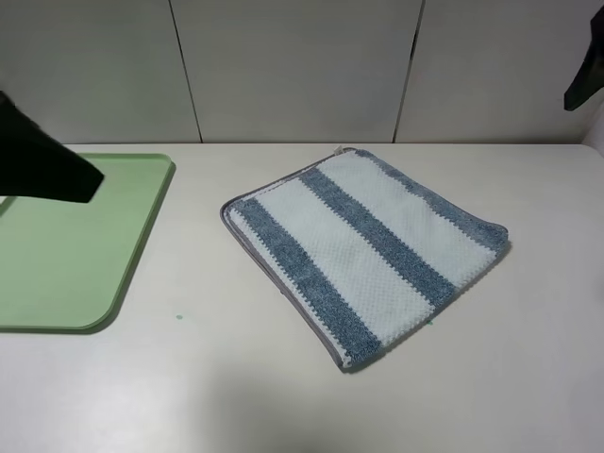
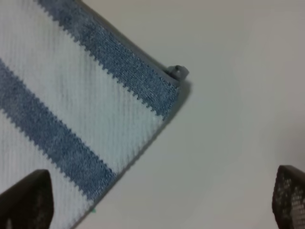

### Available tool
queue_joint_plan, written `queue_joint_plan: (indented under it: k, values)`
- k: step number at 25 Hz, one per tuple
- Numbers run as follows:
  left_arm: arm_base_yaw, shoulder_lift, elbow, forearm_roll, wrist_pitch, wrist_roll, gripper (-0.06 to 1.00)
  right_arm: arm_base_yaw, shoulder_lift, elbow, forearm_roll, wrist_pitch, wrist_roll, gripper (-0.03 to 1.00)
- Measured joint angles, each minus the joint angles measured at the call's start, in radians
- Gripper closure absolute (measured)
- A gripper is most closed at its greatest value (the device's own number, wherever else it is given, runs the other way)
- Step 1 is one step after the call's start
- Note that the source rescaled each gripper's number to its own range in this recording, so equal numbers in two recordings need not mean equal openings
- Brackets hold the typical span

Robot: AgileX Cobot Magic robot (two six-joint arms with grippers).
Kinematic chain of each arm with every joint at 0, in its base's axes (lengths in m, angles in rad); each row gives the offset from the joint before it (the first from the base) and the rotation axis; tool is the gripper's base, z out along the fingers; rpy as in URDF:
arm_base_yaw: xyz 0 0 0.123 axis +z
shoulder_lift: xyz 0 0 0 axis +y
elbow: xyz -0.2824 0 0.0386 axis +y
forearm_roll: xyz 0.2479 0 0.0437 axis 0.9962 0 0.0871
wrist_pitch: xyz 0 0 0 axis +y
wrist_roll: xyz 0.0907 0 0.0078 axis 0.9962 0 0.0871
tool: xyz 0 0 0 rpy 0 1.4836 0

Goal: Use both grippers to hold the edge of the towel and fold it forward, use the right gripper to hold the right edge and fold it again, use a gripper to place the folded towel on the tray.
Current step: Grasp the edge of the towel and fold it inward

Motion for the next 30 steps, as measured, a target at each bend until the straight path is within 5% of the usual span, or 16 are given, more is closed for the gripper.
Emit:
queue_joint_plan:
  k: [11, 20, 30]
  values:
    - [-0.374, 0.31, -0.019, -0.003, -0.175, -0.106, -0.05, 0.0, 0.227, -0.019, 0.025, -0.068, 0.048, -0.03]
    - [-0.504, 0.509, -0.019, -0.004, -0.306, -0.137, -0.05, 0.0, 0.36, -0.022, 0.042, -0.093, 0.109, -0.03]
    - [-0.517, 0.651, -0.019, -0.006, -0.415, -0.13, -0.05, 0.011, 0.436, -0.021, 0.097, -0.116, 0.163, -0.03]
